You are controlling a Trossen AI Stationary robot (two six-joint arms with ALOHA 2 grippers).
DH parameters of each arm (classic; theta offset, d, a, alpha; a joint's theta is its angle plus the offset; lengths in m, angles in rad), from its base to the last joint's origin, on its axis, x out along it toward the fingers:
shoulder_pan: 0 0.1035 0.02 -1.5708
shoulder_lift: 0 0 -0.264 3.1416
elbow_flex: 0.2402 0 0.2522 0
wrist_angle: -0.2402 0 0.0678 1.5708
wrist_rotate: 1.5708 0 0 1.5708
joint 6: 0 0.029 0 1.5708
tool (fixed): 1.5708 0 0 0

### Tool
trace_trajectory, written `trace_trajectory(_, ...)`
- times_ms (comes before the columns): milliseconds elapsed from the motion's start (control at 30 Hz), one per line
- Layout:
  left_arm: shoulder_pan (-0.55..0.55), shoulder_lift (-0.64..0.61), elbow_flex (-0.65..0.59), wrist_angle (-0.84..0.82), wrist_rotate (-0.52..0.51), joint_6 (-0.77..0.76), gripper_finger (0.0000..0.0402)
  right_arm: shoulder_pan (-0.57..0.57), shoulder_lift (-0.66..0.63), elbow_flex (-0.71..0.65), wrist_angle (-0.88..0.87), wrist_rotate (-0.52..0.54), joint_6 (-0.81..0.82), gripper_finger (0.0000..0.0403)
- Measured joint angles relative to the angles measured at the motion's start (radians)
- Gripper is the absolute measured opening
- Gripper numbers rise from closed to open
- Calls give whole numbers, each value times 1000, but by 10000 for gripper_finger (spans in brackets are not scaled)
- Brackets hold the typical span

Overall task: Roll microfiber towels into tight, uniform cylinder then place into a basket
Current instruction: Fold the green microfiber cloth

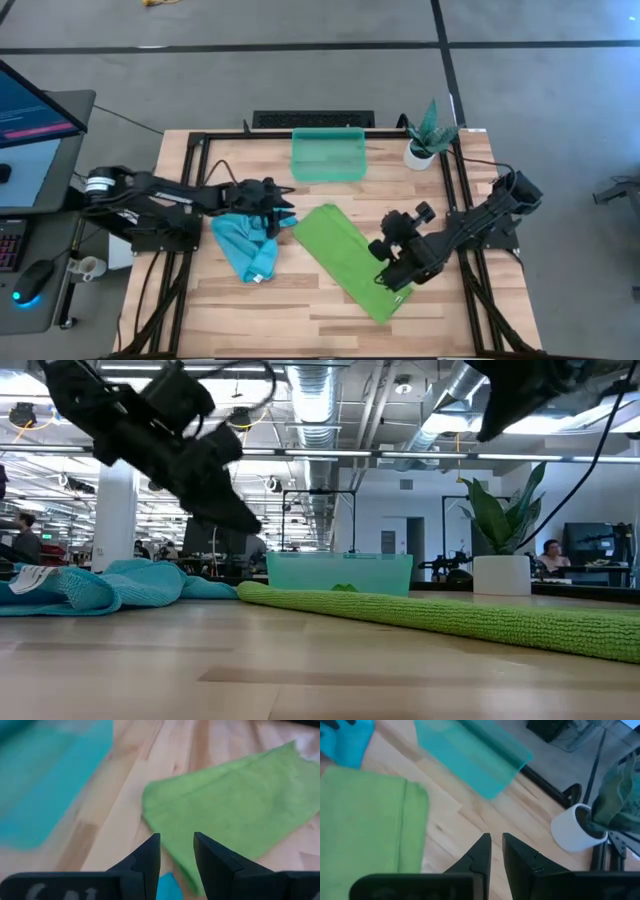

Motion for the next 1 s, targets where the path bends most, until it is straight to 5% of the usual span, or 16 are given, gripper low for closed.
trace_trajectory(367, 6, 223, 158, -10, 25, -34, 190, 14, -49, -26, 9, 0, 25, 69)
trace_trajectory(633, 56, 307, 319, -137, 23, 9, 191, 12, -51, -26, 17, 2, 10, 69)
trace_trajectory(1000, 74, 410, 344, -161, 23, 94, 189, 12, -50, -26, 39, 0, 10, 69)
